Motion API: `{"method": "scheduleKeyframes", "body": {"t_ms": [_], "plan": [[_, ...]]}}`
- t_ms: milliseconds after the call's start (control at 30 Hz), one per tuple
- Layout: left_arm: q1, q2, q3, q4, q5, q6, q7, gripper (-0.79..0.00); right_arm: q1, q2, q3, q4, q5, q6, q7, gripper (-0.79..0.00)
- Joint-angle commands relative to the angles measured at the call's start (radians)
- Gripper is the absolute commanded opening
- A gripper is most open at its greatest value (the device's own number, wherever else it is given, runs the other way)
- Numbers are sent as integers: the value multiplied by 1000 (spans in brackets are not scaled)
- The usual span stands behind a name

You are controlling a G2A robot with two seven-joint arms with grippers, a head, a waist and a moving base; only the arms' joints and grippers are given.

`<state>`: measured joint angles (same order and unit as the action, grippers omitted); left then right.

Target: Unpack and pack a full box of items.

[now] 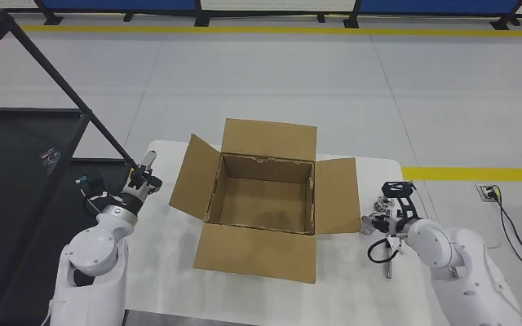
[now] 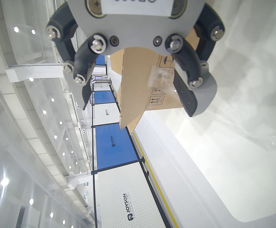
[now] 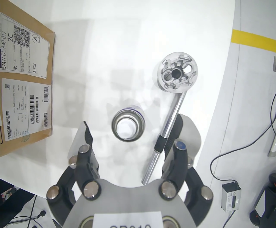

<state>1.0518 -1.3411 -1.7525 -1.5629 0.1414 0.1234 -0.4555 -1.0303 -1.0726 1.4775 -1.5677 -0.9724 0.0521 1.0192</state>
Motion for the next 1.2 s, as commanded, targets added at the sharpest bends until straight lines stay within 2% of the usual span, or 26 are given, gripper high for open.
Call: {"method": "scheduleKeyframes", "body": {"t_ms": [0,233,300,500,600,667,767,967,1167], "plan": [[0,0,0,0,0,0,0,0,-18,6,38,-13,2,-4,5,0],[0,0,0,0,0,0,0,0,-68,26,143,-26,-4,-33,67,0],[0,0,0,0,0,0,0,0,-65,29,164,-16,-10,4,105,0],[0,0,0,0,0,0,0,0,-65,29,164,-16,-10,4,105,0],[0,0,0,0,0,0,0,0,-67,28,117,-38,-58,-25,87,0],[0,0,0,0,0,0,0,0,-44,25,76,-6,-92,-10,111,0],[0,0,0,0,0,0,0,0,6,23,33,89,-97,-46,152,0],[0,0,0,0,0,0,0,0,97,15,-7,279,-67,-54,133,0],[0,0,0,0,0,0,0,0,124,15,-21,339,-55,-84,123,0]]}}
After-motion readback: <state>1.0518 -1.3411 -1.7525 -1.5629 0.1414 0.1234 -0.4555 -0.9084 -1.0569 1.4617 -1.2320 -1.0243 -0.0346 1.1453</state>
